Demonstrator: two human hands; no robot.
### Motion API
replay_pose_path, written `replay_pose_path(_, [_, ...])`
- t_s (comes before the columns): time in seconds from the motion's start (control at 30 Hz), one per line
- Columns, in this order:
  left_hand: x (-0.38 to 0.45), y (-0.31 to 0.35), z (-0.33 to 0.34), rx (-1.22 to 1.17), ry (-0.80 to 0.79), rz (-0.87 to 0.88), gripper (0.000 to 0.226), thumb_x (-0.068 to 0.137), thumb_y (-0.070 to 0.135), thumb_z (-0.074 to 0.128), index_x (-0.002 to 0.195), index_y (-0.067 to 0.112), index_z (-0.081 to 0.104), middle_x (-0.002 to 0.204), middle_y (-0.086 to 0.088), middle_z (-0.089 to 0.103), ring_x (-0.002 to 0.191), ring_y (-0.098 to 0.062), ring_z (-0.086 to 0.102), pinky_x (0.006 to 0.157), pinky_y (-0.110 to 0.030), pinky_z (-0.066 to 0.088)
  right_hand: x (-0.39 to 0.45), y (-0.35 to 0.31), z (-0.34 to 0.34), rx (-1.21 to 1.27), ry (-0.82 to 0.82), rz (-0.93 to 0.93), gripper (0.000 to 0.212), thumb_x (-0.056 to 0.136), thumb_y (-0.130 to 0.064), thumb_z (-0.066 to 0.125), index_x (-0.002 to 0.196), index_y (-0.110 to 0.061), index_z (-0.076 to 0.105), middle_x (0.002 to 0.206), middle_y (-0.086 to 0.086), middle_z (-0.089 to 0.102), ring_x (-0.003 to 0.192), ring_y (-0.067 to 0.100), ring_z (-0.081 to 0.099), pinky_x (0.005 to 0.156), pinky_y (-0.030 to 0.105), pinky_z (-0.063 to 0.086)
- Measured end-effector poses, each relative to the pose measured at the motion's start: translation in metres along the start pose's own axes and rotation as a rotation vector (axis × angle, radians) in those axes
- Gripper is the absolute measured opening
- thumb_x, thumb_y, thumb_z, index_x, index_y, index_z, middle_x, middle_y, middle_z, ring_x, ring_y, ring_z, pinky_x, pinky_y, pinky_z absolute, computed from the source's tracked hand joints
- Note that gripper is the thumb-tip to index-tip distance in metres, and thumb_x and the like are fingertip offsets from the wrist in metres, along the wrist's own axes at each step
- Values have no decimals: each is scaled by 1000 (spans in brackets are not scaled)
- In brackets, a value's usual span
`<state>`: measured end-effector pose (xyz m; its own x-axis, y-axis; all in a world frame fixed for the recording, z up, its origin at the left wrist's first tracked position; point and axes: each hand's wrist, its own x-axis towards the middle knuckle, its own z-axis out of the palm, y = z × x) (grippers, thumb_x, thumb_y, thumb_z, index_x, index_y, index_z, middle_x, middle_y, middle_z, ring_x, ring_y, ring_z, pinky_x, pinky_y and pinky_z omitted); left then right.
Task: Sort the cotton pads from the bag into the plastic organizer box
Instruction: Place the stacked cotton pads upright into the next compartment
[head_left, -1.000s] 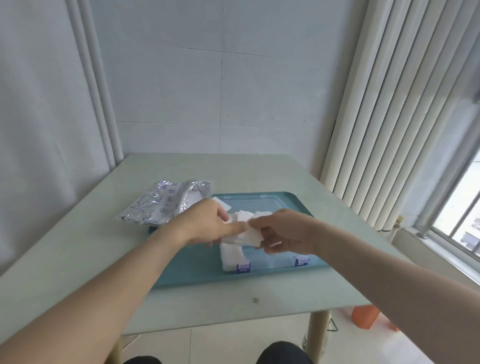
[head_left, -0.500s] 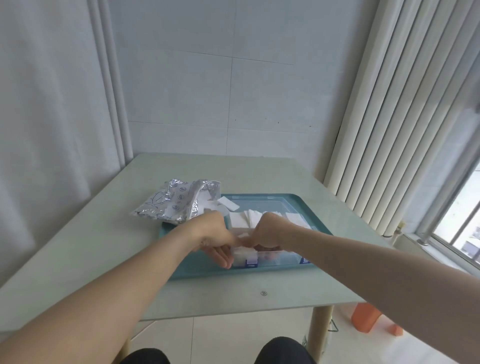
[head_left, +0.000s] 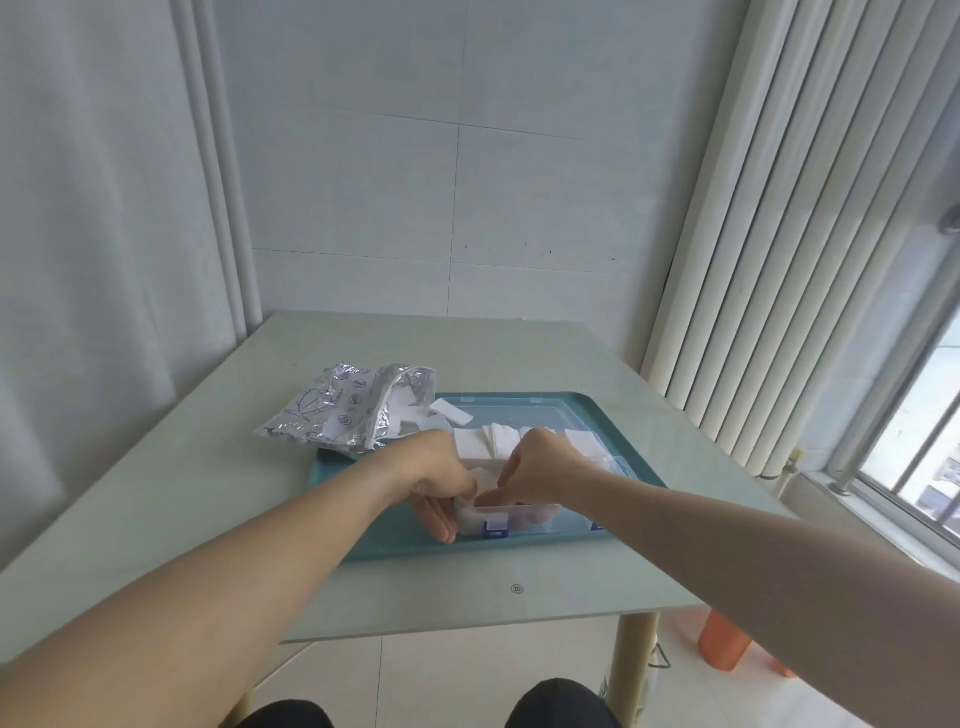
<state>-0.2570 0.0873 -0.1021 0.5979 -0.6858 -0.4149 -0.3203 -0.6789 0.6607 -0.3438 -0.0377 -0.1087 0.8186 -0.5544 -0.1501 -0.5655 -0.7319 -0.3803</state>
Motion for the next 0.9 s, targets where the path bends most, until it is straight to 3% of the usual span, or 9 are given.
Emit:
replay_pose_path(0.13, [-2,-2,-3,-52,-64,6,18,88,-1,63,97,-17,60,71,-22,71,55,-26,70,59,-30,61,-2,-1,-11,70,-26,-43,51,61,-36,95,94,-4,74,79,10,77,60,17,68,72,32,61])
replay_pose_path(0.3, [3,4,12,-129,-74,14,9,90,-1,61,93,-8,58,67,-20,68,51,-23,68,55,-29,60,1,-5,-19,23,-47,-152,18,76,-18,82,93,-14,74,76,4,77,66,18,74,78,32,63])
replay_pose_path(0.4, [0,9,12,-126,-75,18,18,92,11,64,97,-5,59,68,-20,67,53,-24,67,56,-30,61,-1,-5,-20,-100,-108,-155,17,80,-13,75,97,-15,78,77,4,75,67,14,71,79,25,59])
replay_pose_path(0.5, [-4,8,-11,7,-63,14,29,96,29,62,91,0,59,71,-15,72,45,-17,62,43,-23,50,2,-10,-40,-94,-172,-161,16,83,-11,74,98,-11,78,80,6,77,64,13,70,74,22,60])
replay_pose_path(0.6, [0,-4,-44,170,315,110,28,92,29,61,72,10,66,52,-1,63,40,-16,51,44,-19,37,23,-22,-65,14,5,-210,11,87,-12,73,96,-7,78,78,8,77,55,13,67,58,19,57])
replay_pose_path(0.7, [16,-21,-66,174,825,247,14,88,21,59,78,13,65,73,-4,66,72,-27,58,64,-29,47,56,-42,-69,30,123,-240,21,88,-24,73,101,-8,76,76,2,73,64,18,66,60,21,54])
replay_pose_path(0.8, [39,-41,-74,209,859,236,24,87,26,64,105,11,59,105,-9,61,101,-30,56,84,-37,46,96,-62,-46,-67,-43,-227,65,80,-53,77,122,-5,67,113,6,72,95,23,67,90,35,54])
replay_pose_path(0.83, [48,-47,-75,238,825,208,33,86,29,65,112,10,57,111,-10,58,107,-31,54,87,-38,45,108,-66,-35,-128,-106,-212,76,75,-61,78,125,-5,63,116,6,69,100,25,66,90,36,54])
replay_pose_path(0.9, [63,-57,-75,243,785,171,38,87,31,65,116,10,55,113,-9,60,106,-29,55,85,-37,45,127,-72,-18,-236,-194,-171,83,67,-67,80,119,-6,59,98,2,65,87,24,63,73,32,51])
